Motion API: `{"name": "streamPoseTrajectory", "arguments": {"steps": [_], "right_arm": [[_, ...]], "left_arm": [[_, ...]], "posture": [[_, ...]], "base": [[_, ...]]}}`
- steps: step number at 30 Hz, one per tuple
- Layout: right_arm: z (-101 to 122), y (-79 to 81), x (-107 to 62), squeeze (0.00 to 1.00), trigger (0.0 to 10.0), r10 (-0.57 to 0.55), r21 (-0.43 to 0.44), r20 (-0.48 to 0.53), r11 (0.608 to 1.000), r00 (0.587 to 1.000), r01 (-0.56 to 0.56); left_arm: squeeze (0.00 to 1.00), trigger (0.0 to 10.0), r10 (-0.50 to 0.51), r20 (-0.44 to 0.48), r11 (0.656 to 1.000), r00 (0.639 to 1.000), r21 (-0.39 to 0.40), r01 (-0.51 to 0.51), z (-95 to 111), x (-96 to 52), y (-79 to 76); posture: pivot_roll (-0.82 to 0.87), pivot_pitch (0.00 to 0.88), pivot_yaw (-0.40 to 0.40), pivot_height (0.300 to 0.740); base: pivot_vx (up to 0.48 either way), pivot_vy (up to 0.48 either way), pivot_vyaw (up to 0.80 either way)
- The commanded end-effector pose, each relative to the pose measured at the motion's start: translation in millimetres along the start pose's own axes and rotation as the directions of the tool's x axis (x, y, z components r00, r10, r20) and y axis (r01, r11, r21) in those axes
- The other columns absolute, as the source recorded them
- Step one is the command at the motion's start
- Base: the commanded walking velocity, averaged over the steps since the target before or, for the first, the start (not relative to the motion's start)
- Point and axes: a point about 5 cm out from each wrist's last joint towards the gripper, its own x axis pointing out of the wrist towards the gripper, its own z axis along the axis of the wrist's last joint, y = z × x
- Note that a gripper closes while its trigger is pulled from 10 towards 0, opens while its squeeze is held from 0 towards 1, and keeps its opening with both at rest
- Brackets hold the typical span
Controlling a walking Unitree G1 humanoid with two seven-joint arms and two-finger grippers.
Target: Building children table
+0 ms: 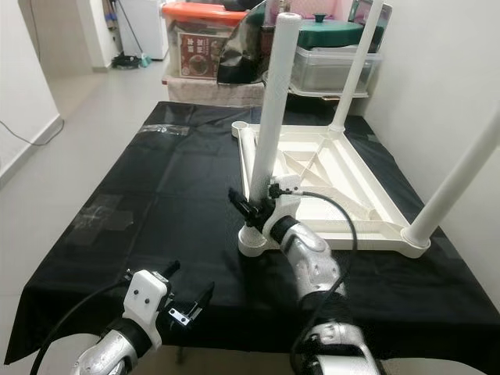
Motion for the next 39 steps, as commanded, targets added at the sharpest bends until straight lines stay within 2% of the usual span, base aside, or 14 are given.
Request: {"name": "streamPoseTrajectory", "arguments": {"steps": [1,8,9,10,17,19,25,27,29,30,31,33,38,39], "right_arm": [[1,20.1,15.0,0.00,10.0,0.173,0.007,-0.016,0.985,0.985,-0.173],[-10,42.9,26.9,0.00,10.0,0.452,-0.047,-0.172,0.884,0.875,-0.466],[-14,44.5,32.2,0.00,8.8,0.452,-0.066,-0.201,0.879,0.869,-0.473],[-18,45.7,37.1,0.00,0.0,0.436,-0.084,-0.223,0.883,0.872,-0.463],[-25,34.9,46.7,0.00,0.0,0.203,-0.184,-0.213,0.952,0.956,-0.244],[-20,17.1,44.3,0.00,0.0,-0.057,-0.191,-0.131,0.981,0.990,0.031],[-18,-0.8,35.4,0.00,0.0,-0.305,-0.169,-0.075,0.942,0.949,0.290],[-20,-23.4,4.0,0.00,0.0,-0.728,-0.086,0.008,0.683,0.686,0.726],[-20,-23.4,4.0,0.00,0.0,-0.728,-0.086,0.008,0.683,0.686,0.726],[-25,-23.9,-10.7,0.00,0.0,-0.848,-0.033,0.021,0.529,0.530,0.848],[-25,-23.9,-10.7,0.00,0.0,-0.848,-0.033,0.021,0.529,0.530,0.848],[-37,-10.2,-20.0,0.00,0.0,-0.928,0.041,0.006,0.373,0.373,0.927],[-45,6.3,-8.9,0.00,0.0,-0.935,0.083,-0.019,0.350,0.353,0.933],[-46,9.6,-0.7,0.00,10.0,-0.912,0.103,-0.017,0.407,0.410,0.908]], "left_arm": [[0.00,10.0,0.001,0.002,1.000,1.000,0.001,-0.001,-1,0.3,-0.2],[0.00,10.0,0.007,0.003,1.000,1.000,0.004,-0.007,-1,-0.1,0.9],[0.00,10.0,0.007,0.004,1.000,1.000,0.005,-0.007,-1,-0.2,1.1],[0.00,10.0,0.008,0.004,1.000,1.000,0.005,-0.008,-1,-0.3,1.3],[0.00,10.0,0.009,0.004,1.000,1.000,0.004,-0.009,-1,-0.5,1.2],[0.00,10.0,0.008,0.004,1.000,1.000,0.002,-0.008,-1,-0.5,0.9],[0.00,10.0,0.007,0.003,1.000,1.000,0.001,-0.007,-1,-0.8,0.7],[0.00,10.0,0.003,0.003,1.000,1.000,-0.002,-0.003,-1,-0.7,1.2],[0.00,10.0,0.003,0.003,1.000,1.000,-0.002,-0.003,-1,-0.7,1.2],[0.00,10.0,0.001,0.002,1.000,1.000,-0.002,-0.001,-1,-0.7,1.5],[0.00,10.0,0.001,0.002,1.000,1.000,-0.002,-0.001,-1,-0.7,1.5],[0.00,10.0,0.000,0.001,1.000,1.000,-0.001,0.000,-1,-0.5,1.6],[0.00,10.0,0.001,0.000,1.000,1.000,0.002,-0.001,-1,-0.8,1.4],[0.00,10.0,0.002,0.000,1.000,1.000,0.002,-0.002,0,-1.0,1.4]], "posture": [[0.12,0.000,-0.076,0.740],[0.12,0.000,-0.071,0.740],[0.13,0.000,-0.074,0.740],[0.13,0.000,-0.073,0.740],[0.13,0.000,-0.071,0.740],[0.12,0.000,-0.068,0.740],[0.12,0.000,-0.065,0.740],[0.11,0.000,-0.061,0.740],[0.11,0.000,-0.061,0.740],[0.11,0.000,-0.060,0.740],[0.11,0.000,-0.060,0.740],[0.12,0.000,-0.061,0.740],[0.12,0.000,-0.062,0.740],[0.12,0.000,-0.063,0.740]], "base": [[0.000,0.000,0.00],[0.000,0.000,0.00],[0.000,0.000,0.00],[0.000,0.000,0.00],[0.000,0.000,0.00],[0.000,0.000,0.00],[0.000,0.000,0.00],[0.000,0.000,0.00],[0.000,0.000,0.00],[0.000,0.000,0.00],[0.000,0.000,0.00],[0.000,0.000,0.00],[0.000,0.000,0.00],[0.000,0.000,0.00]]}}
